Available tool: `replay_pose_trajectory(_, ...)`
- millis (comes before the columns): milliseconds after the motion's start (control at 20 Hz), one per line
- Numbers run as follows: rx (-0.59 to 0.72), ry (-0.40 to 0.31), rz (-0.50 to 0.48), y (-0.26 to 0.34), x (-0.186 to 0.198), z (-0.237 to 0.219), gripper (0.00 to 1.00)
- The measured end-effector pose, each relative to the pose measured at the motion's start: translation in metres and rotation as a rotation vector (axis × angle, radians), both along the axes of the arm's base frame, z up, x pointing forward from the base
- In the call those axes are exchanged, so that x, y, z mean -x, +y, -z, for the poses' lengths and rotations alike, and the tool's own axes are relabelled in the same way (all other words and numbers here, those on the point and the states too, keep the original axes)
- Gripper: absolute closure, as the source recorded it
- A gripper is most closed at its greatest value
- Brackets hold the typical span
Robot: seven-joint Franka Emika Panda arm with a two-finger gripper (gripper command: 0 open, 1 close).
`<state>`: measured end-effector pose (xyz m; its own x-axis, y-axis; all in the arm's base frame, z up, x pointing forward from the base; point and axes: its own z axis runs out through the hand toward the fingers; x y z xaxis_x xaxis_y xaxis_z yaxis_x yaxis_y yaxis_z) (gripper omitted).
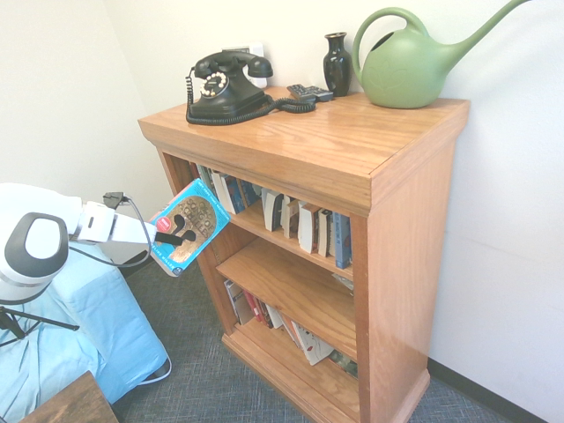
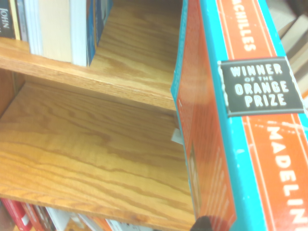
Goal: Organize the shelf
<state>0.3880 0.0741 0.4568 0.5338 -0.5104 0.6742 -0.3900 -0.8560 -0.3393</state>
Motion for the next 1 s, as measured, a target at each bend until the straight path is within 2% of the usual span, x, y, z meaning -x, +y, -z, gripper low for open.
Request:
replay_pose_trajectory(250,-0.043,0.003,-0.039,0.005,-0.035,0.024,1.0)
replay_pose_trajectory(700,-0.095,-0.019,-0.093,0.025,-0.1,0.019,1.0)
replay_pose_trajectory(1000,-0.094,-0.024,-0.134,0.049,-0.116,0.017,1.0)
